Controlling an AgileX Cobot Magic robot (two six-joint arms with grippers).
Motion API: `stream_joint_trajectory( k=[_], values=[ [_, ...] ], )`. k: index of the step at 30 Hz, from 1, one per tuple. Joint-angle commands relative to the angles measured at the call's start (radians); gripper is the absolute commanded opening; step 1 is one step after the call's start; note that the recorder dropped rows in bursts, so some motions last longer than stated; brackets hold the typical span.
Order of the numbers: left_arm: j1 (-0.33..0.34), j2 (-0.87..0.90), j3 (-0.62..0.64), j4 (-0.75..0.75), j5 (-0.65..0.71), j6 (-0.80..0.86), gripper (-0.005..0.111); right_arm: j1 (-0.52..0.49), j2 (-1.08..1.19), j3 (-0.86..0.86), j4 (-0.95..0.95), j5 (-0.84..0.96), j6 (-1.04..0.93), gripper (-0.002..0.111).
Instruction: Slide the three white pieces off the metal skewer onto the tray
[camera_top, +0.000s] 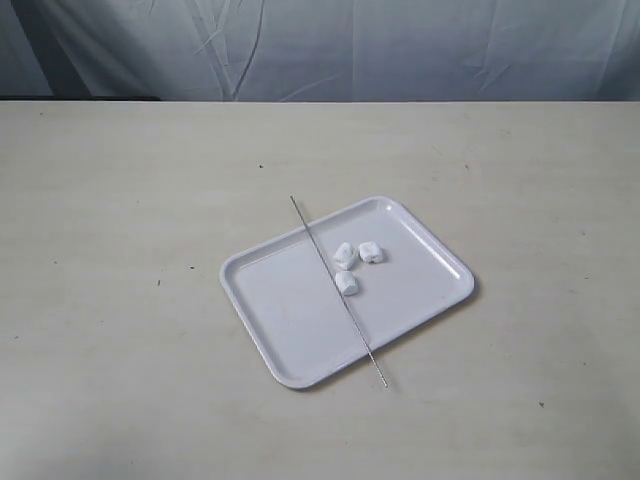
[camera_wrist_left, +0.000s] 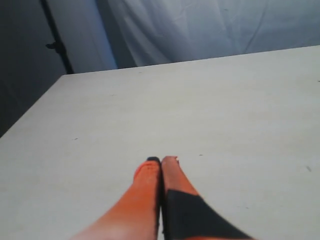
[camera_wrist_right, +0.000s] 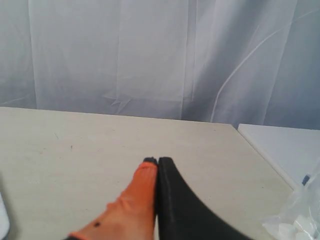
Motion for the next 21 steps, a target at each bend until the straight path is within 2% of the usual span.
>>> stream_joint_trajectory(
  k=[1, 5, 10, 11, 14, 16, 19, 21],
  values=[
    [0.128, -0.005, 0.005, 0.012, -0.005, -0.001, 0.000, -0.007, -0.005, 0.002, 0.050, 0.003, 0.002, -0.001],
    [0.169, -0.005, 0.005, 0.012, -0.005, -0.001, 0.000, -0.007, -0.005, 0.002, 0.050, 0.006, 0.002, -0.001],
    [0.168, -0.005, 0.005, -0.004, -0.003, -0.001, 0.000, -0.007, -0.005, 0.002, 0.050, 0.002, 0.002, -0.001],
    [0.168, -0.005, 0.005, -0.049, 0.001, -0.001, 0.000, -0.007, -0.005, 0.002, 0.050, 0.002, 0.002, -0.001],
    [0.168, -0.005, 0.005, -0.398, -0.046, 0.062, 0.000, -0.007, -0.005, 0.002, 0.047, 0.002, 0.002, -0.001],
    [0.168, -0.005, 0.005, -0.548, -0.075, 0.060, 0.000, -0.007, -0.005, 0.002, -0.005, 0.013, 0.002, -0.001],
    [0.168, -0.005, 0.005, -0.554, -0.075, 0.060, 0.000, -0.007, -0.005, 0.002, -0.164, 0.084, 0.002, -0.001],
    [0.168, -0.005, 0.005, -0.554, -0.075, 0.060, 0.000, -0.007, -0.005, 0.002, -0.155, 0.146, 0.002, -0.001]
  ],
)
